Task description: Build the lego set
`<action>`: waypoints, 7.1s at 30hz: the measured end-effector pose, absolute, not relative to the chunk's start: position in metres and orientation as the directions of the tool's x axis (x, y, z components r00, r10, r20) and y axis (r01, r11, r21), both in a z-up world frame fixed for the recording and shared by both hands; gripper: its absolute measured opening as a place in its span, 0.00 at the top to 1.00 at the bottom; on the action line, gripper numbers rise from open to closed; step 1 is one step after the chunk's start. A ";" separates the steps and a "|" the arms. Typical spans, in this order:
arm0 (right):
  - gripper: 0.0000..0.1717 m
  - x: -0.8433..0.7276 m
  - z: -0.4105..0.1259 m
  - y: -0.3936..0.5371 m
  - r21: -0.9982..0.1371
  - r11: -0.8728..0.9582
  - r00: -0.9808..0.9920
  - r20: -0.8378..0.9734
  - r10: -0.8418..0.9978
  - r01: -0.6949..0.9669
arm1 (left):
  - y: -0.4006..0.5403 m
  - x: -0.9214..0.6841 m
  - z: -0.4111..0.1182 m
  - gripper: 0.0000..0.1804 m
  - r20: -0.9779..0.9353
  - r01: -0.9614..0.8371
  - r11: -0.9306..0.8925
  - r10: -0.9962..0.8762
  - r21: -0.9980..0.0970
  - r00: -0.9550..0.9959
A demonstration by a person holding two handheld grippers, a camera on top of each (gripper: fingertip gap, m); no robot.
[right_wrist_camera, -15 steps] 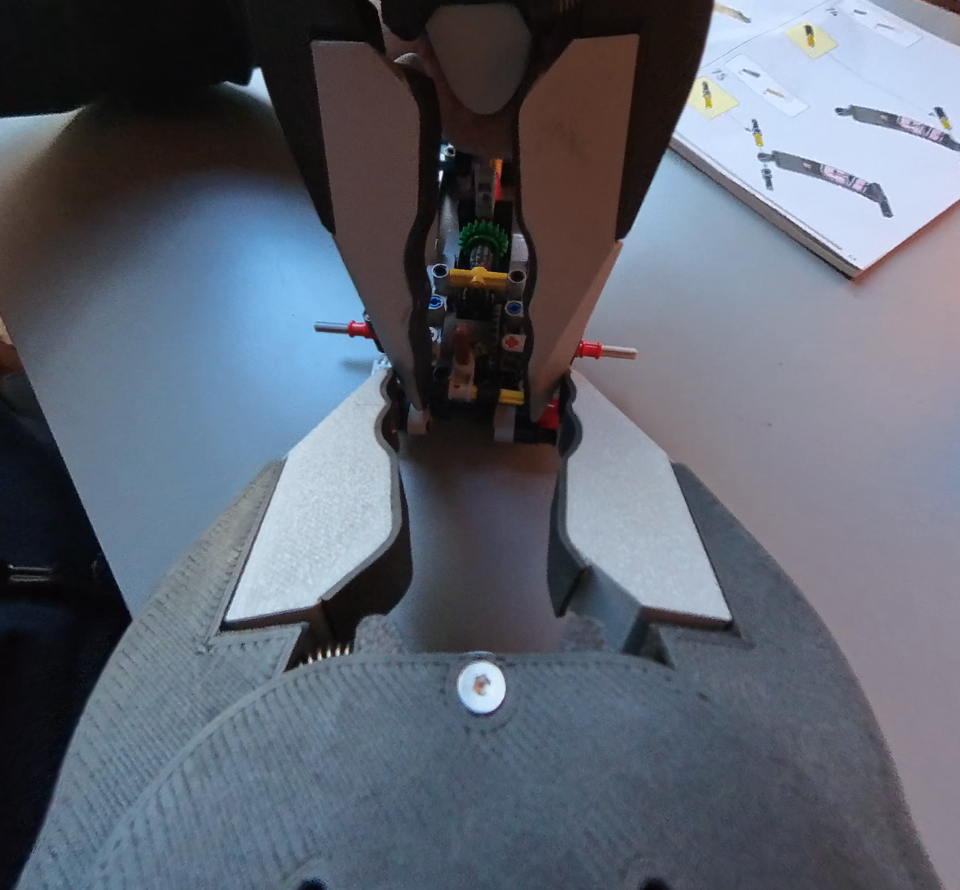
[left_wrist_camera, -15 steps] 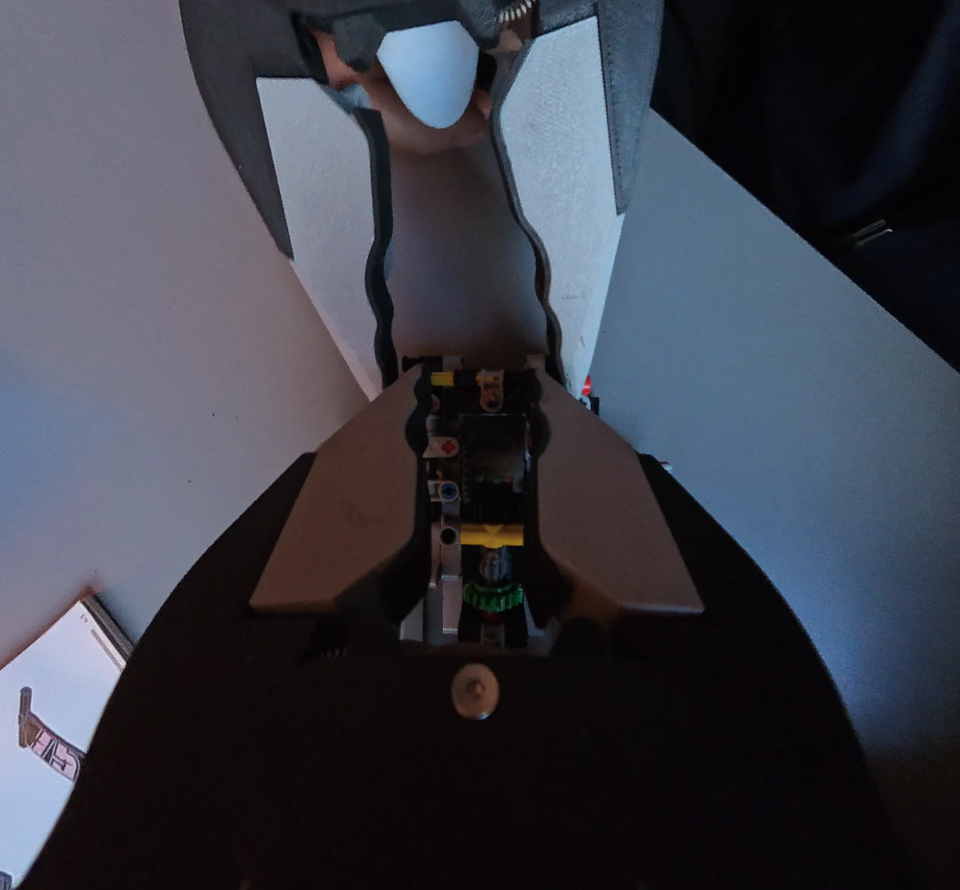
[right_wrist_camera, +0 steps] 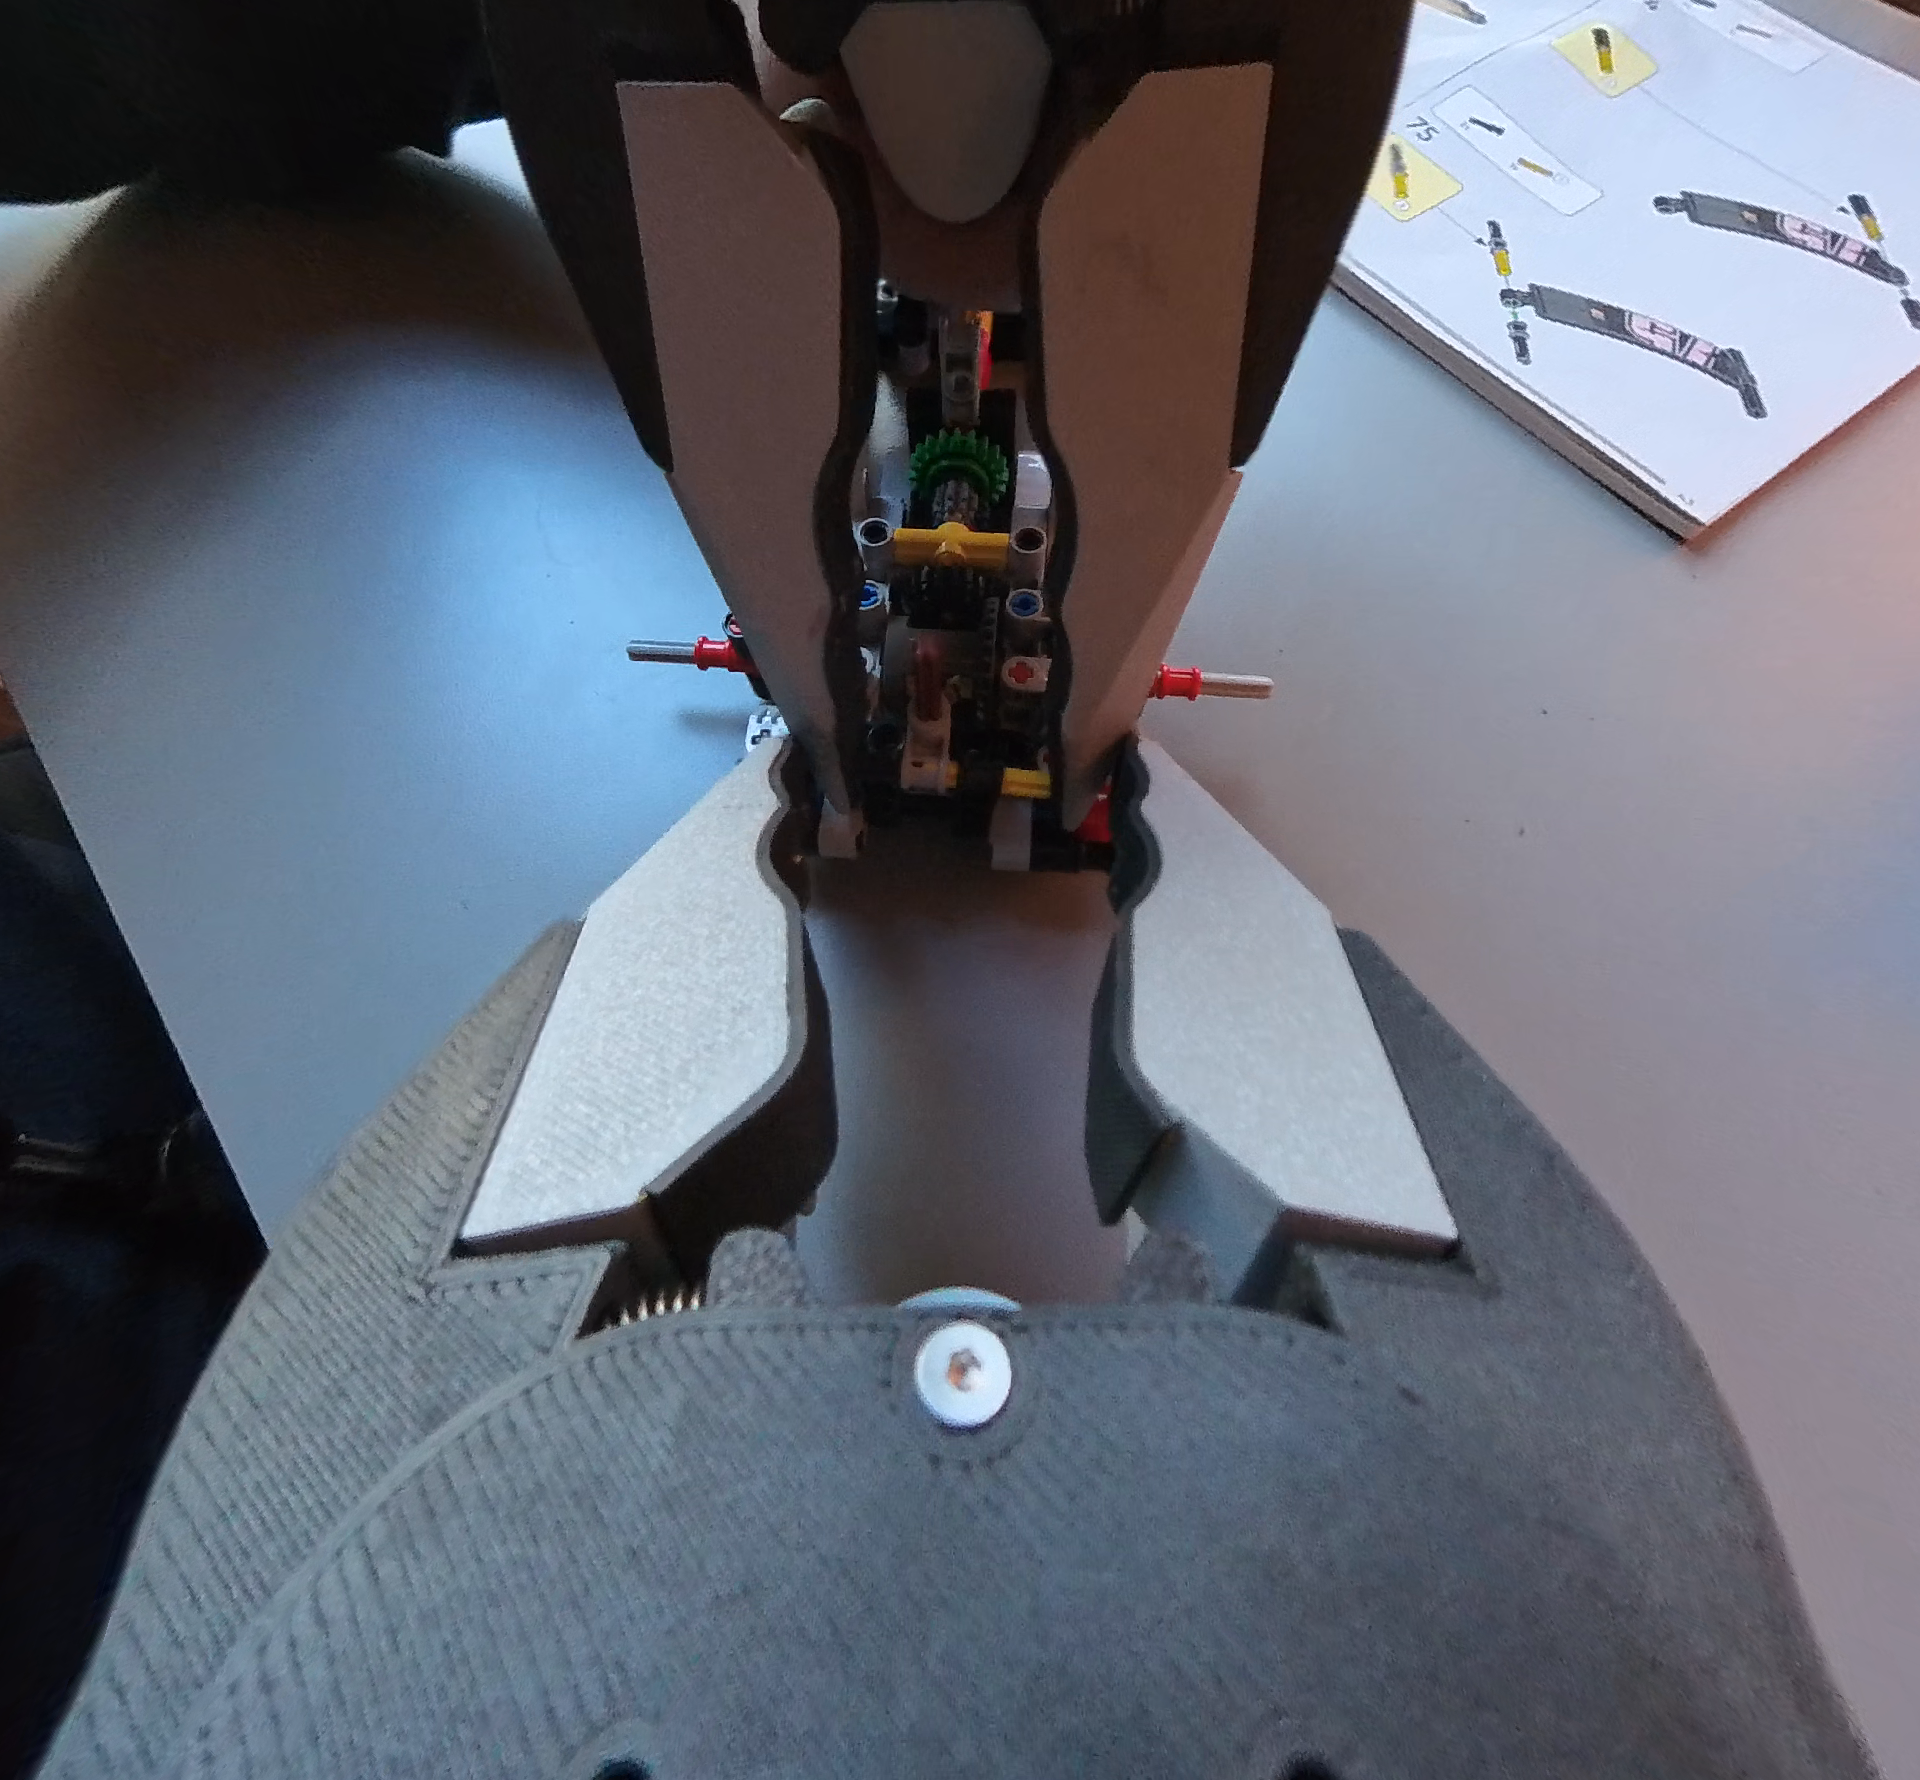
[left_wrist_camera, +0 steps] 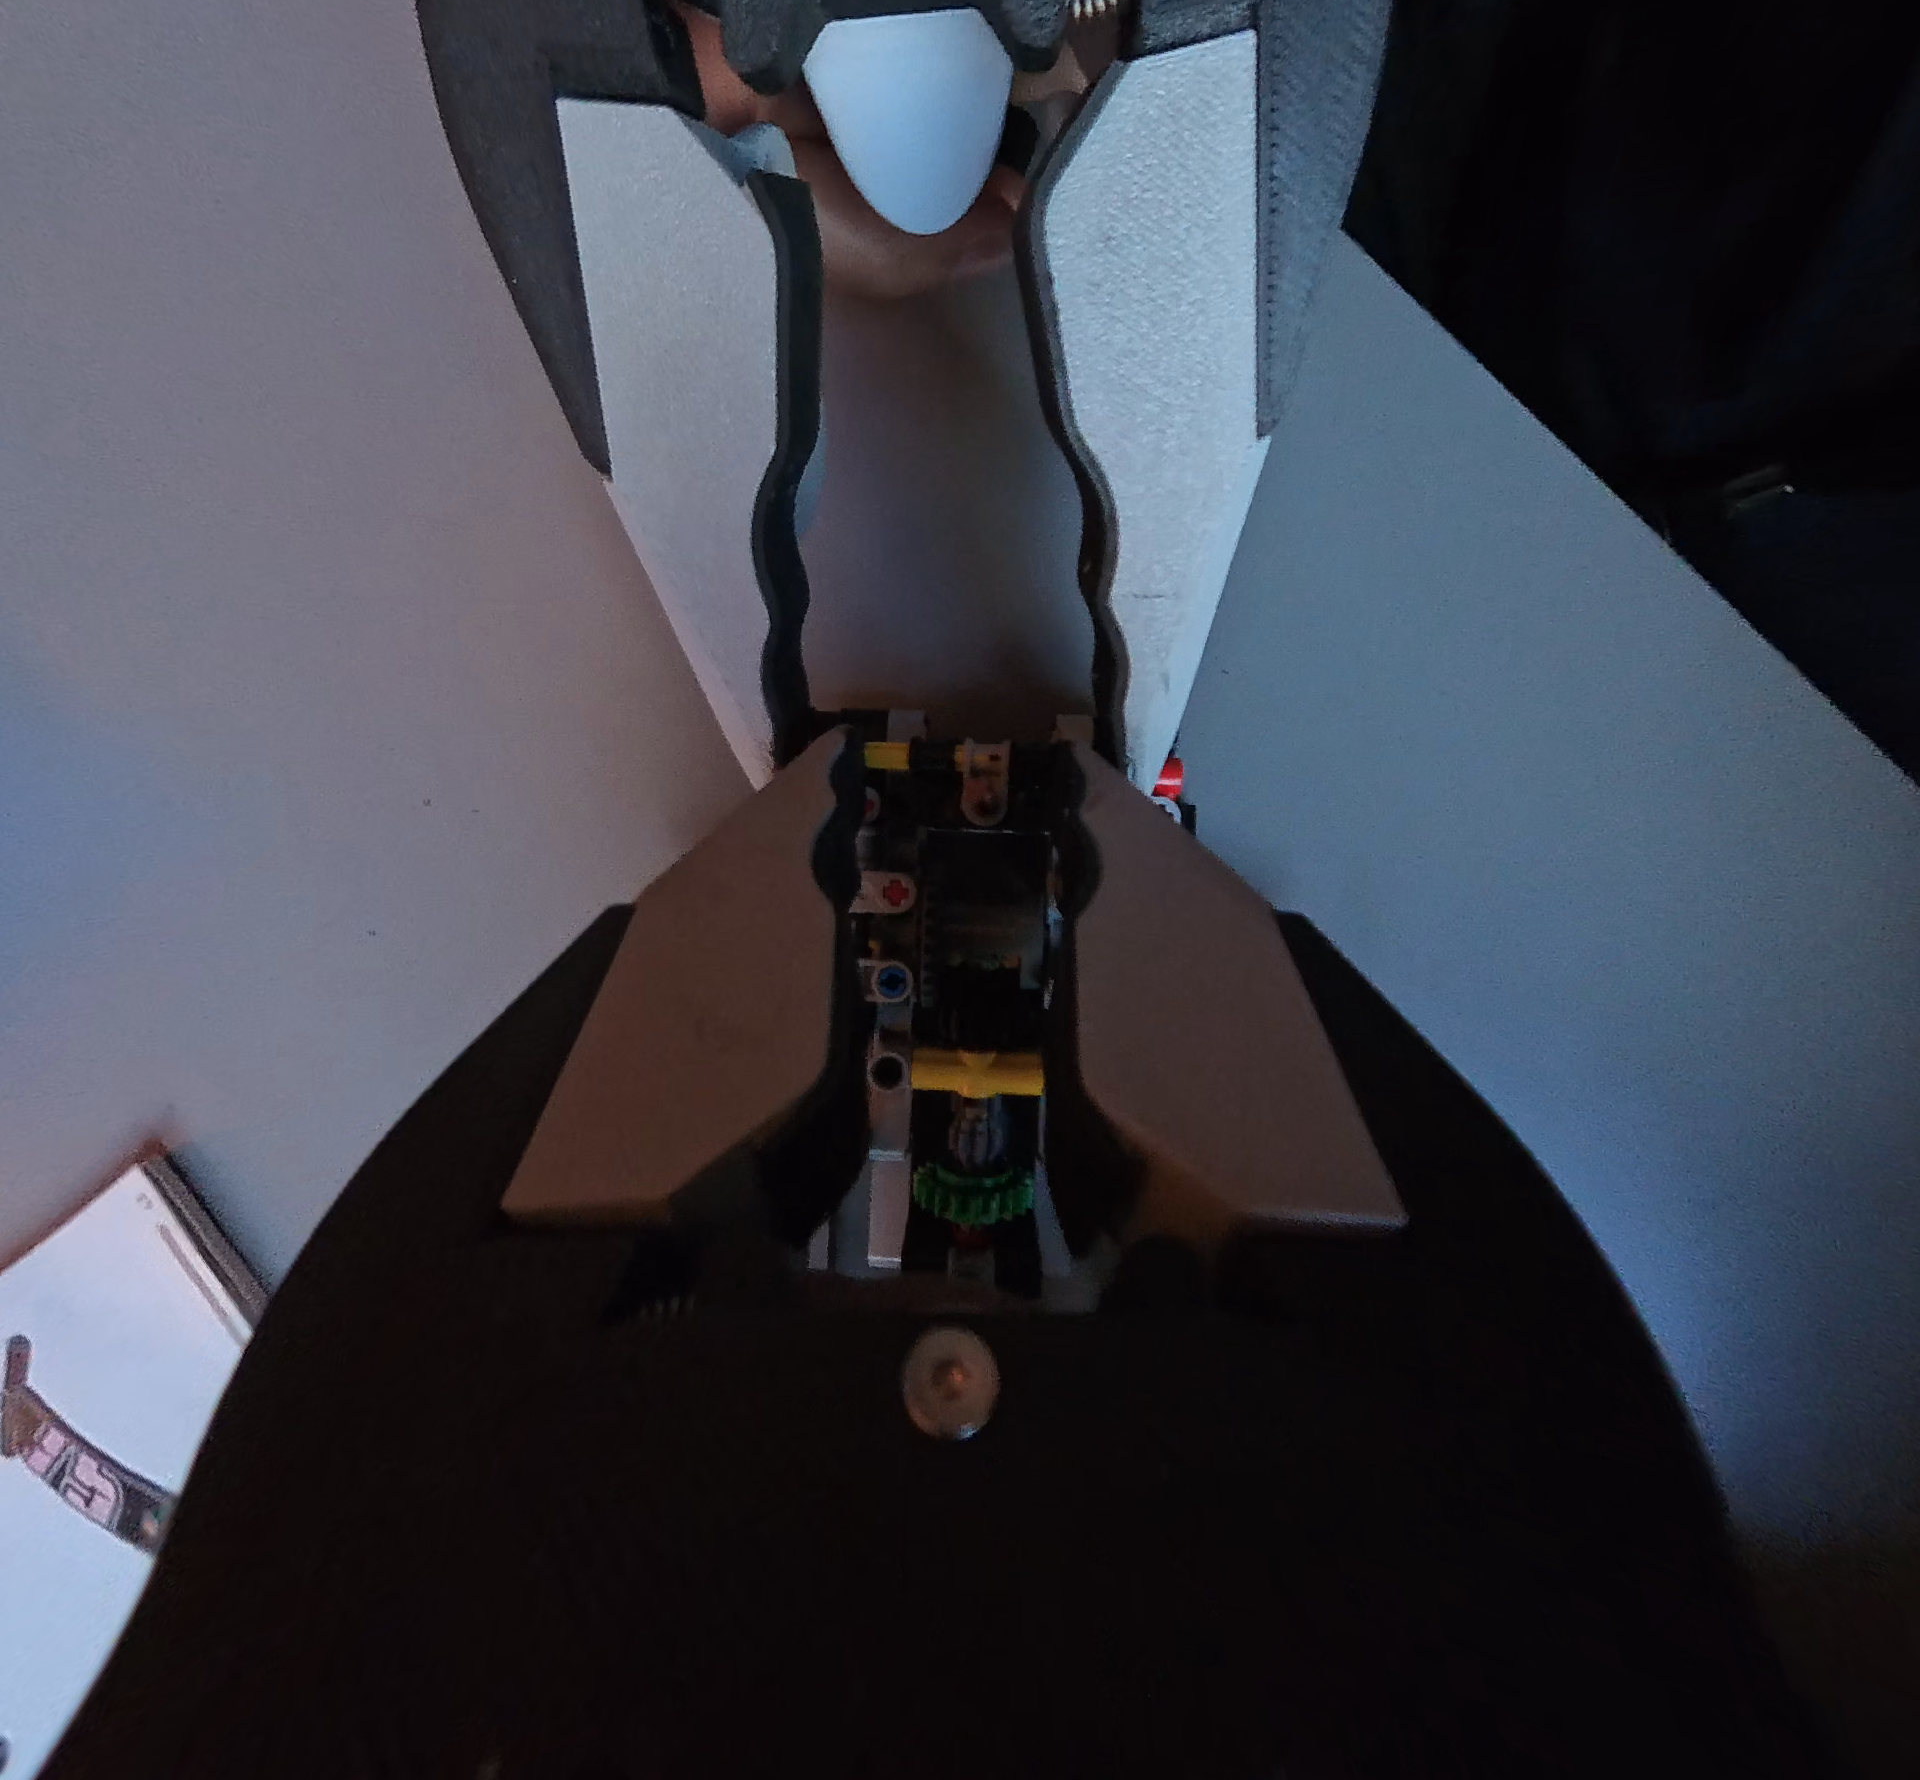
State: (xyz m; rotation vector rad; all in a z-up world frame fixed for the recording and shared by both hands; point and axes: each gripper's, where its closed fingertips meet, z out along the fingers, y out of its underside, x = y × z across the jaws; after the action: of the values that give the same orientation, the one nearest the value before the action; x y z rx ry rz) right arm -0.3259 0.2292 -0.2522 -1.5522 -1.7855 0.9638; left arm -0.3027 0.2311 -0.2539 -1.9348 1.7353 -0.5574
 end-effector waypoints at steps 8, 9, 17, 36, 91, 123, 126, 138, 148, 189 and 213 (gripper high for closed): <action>0.68 -0.329 -0.253 0.221 -0.818 0.146 -0.265 -0.008 0.964 0.556 | 0.228 -0.305 -0.254 0.83 -0.016 -0.788 -0.151 -0.980 -0.597 0.200; 0.68 -0.329 -0.253 0.221 -0.819 0.154 -0.273 -0.004 0.962 0.553 | 0.228 -0.305 -0.253 0.83 -0.020 -0.786 -0.152 -0.979 -0.599 0.204; 0.74 -0.326 -0.253 0.217 -0.817 0.188 -0.318 0.006 0.948 0.546 | 0.227 -0.303 -0.252 0.90 -0.074 -0.775 -0.136 -0.971 -0.617 0.229; 0.66 -0.325 -0.231 0.231 -0.887 0.256 -0.310 0.137 0.941 0.384 | 0.236 -0.329 -0.208 0.72 -0.100 -0.715 -0.159 -0.947 -0.680 0.305; 0.69 -0.390 -0.215 0.313 -0.937 0.100 -0.509 -0.090 0.856 0.334 | 0.129 -0.454 -0.230 0.57 0.378 -0.070 -0.682 -0.485 -0.728 0.789; 0.72 -0.402 -0.201 0.340 -0.956 -0.036 -0.472 -0.176 0.864 0.290 | 0.069 -0.662 -0.140 0.70 -0.055 0.102 -0.516 0.280 -0.851 0.959; 0.72 -0.402 -0.201 0.341 -0.958 -0.029 -0.465 -0.165 0.870 0.285 | 0.022 -0.691 -0.151 0.71 -0.273 0.054 -0.650 0.392 -0.758 0.878; 0.73 -0.400 -0.206 0.329 -0.952 0.025 -0.493 -0.135 0.860 0.304 | -0.009 -0.726 -0.221 0.69 -0.066 0.386 -0.742 0.499 -0.548 0.864; 0.76 -0.397 -0.203 0.326 -0.951 -0.024 -0.516 -0.187 0.836 0.307 | 0.004 -0.770 -0.272 0.69 -0.016 0.640 -0.715 0.670 -0.282 0.742; 0.81 -0.386 -0.200 0.342 -0.941 -0.063 -0.516 -0.239 0.822 0.334 | 0.269 -0.440 -0.214 0.71 -0.196 -0.576 -0.658 -0.561 -0.485 0.805; 0.80 -0.386 -0.217 0.324 -0.916 0.031 -0.562 -0.218 0.798 0.400 | 0.082 -0.460 -0.268 0.47 -0.133 -0.204 -0.813 -0.156 -0.545 0.979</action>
State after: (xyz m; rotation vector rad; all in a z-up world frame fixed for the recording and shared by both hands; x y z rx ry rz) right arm -0.3864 0.3235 -0.2170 -1.2170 -1.9609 1.5421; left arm -0.4600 0.0825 -0.2684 -2.5372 0.2525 0.1092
